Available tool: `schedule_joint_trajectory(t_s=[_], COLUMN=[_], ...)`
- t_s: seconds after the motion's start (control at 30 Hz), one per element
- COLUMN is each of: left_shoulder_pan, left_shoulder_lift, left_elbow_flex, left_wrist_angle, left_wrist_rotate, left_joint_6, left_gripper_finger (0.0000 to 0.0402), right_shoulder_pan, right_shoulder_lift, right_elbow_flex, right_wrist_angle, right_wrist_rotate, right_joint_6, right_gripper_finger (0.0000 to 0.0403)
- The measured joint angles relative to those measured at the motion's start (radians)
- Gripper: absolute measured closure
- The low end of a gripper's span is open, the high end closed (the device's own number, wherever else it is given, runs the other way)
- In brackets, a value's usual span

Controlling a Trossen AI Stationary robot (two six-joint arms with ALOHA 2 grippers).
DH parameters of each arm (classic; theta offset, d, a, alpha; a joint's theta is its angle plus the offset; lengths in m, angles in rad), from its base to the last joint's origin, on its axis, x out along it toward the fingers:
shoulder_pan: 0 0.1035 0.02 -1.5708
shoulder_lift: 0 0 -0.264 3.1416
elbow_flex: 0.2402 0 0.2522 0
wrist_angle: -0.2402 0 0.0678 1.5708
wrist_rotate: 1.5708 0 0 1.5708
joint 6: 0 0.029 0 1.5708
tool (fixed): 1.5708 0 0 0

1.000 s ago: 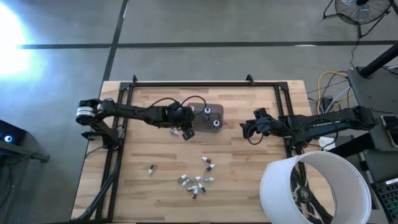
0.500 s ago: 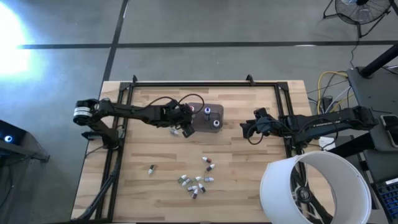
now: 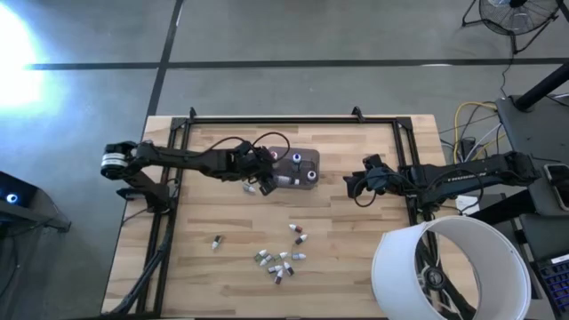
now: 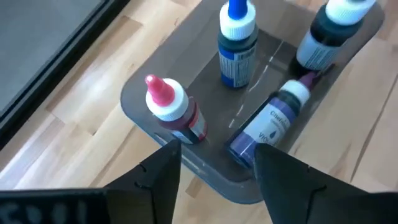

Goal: Pick & Place food coloring
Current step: Put the large violet food coloring bottle into the black bin

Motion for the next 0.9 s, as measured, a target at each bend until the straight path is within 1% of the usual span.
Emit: schedule_joint_trajectory(t_s=[0.1, 0.17, 0.23, 0.27, 0.37, 0.47, 0.57, 0.73, 0.8, 0.9], left_shoulder_pan=[-0.001, -0.008, -0.029, -0.042, -0.05, -0.009, 0.028, 0.044, 0.03, 0.022], left_shoulder_lift=[-0.004, -0.004, -0.004, -0.001, 0.017, 0.065, 0.138, 0.281, 0.328, 0.387], left_elbow_flex=[0.0, 0.002, 0.013, 0.022, 0.064, 0.124, 0.187, 0.306, 0.346, 0.391], left_wrist_angle=[-0.001, 0.008, 0.034, 0.05, 0.069, 0.073, 0.059, -0.095, -0.131, -0.138], left_wrist_rotate=[0.022, 0.111, 0.218, 0.233, 0.228, 0.227, 0.232, 0.298, 0.289, 0.258], left_joint_6=[0.009, 0.052, 0.15, 0.199, 0.284, 0.322, 0.35, 0.401, 0.438, 0.456], left_gripper_finger=[0.0225, 0.0225, 0.0225, 0.0225, 0.0225, 0.0228, 0.0238, 0.0254, 0.0254, 0.0255], right_shoulder_pan=[0.0, 0.0, 0.0, 0.0, 0.0, 0.0, 0.0, 0.0, 0.0, 0.001], right_shoulder_lift=[0.0, 0.0, 0.0, 0.0, 0.0, 0.0, 0.0, 0.0, 0.0, 0.0], right_elbow_flex=[0.0, 0.0, 0.0, 0.0, 0.0, 0.0, 0.0, 0.0, 0.0, 0.0], right_wrist_angle=[0.0, 0.0, 0.0, 0.0, 0.0, 0.001, 0.0, 0.0, 0.0, 0.0], right_wrist_rotate=[-0.005, -0.009, -0.01, -0.01, -0.01, -0.01, -0.01, -0.01, -0.01, -0.01], right_joint_6=[0.0, 0.004, 0.006, 0.007, 0.008, 0.008, 0.008, 0.014, 0.027, 0.037], right_gripper_finger=[0.0181, 0.0181, 0.0181, 0.0181, 0.0181, 0.0181, 0.0181, 0.0181, 0.0181, 0.0181])
